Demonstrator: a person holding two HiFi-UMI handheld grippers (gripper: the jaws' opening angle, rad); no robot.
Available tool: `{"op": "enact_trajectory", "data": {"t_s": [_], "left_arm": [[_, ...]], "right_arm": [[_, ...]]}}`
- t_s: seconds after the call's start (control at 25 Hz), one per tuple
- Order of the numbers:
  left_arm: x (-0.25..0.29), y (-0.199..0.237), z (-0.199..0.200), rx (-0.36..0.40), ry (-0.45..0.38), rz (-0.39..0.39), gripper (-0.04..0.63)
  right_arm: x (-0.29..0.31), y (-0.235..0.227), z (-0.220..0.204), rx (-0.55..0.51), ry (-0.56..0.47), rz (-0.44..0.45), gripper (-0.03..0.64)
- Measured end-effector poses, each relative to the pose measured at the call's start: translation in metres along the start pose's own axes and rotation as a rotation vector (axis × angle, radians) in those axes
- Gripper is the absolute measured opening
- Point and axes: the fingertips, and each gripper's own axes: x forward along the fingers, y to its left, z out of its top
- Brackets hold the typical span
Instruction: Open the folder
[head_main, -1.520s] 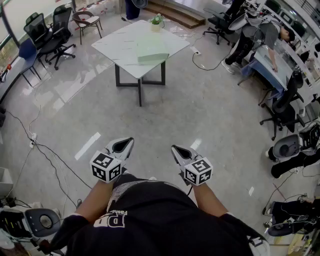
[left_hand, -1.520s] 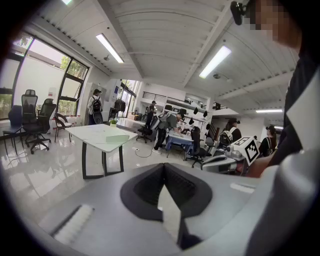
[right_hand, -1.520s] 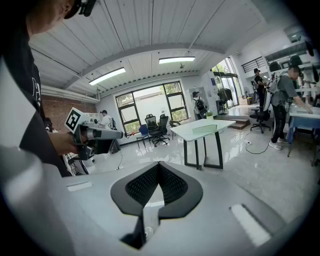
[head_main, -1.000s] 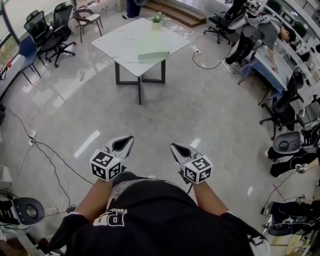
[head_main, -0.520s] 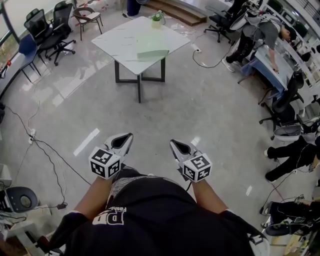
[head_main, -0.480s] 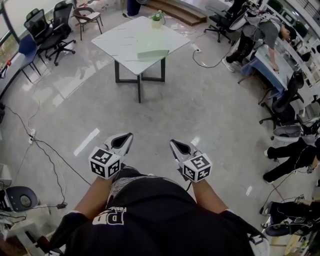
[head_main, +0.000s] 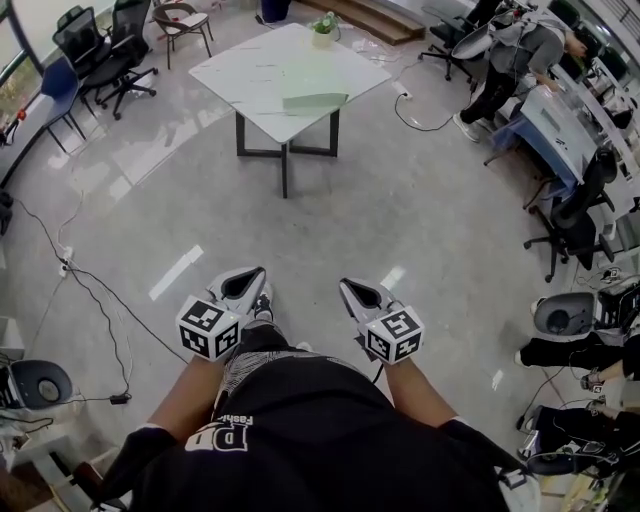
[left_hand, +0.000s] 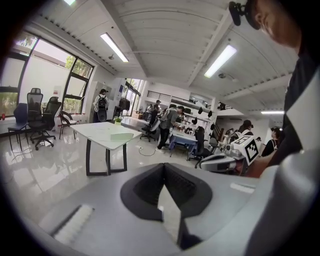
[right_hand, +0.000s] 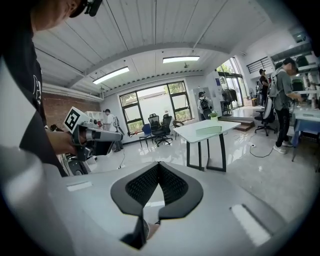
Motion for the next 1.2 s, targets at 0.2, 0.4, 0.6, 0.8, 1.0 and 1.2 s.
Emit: {"op": "enact_trajectory", "data": {"t_s": [0.2, 0.4, 0.6, 0.8, 1.0, 1.2], "left_arm": [[0.012, 0.015, 0.004, -0.007, 0.002, -0.011, 0.051], [0.025, 0.038, 0.016, -0.008, 0.000, -0.016, 0.051], [0.044, 0.065, 0.035, -0.005, 0.009, -0.027, 0.051], [0.061, 0.105, 0.064, -0.002, -0.013, -0.035, 0.051], [0.079, 0.139, 0.089, 0.010, -0.016, -0.064, 0.051], [0.096, 0.177, 0.108, 0.014, -0.014, -0.089, 0.051]], "right_arm": [[0.014, -0.006, 0.001, 0.000, 0.021, -0.003, -0.002], [0.037, -0.016, 0.016, -0.016, 0.030, -0.003, -0.002], [0.067, -0.033, 0.039, -0.012, 0.031, -0.010, -0.002], [0.103, -0.043, 0.060, -0.017, 0.033, -0.019, -0.002], [0.138, -0.056, 0.087, -0.021, 0.026, -0.043, -0.002], [0.174, -0.067, 0.105, -0.016, 0.024, -0.070, -0.002]]}}
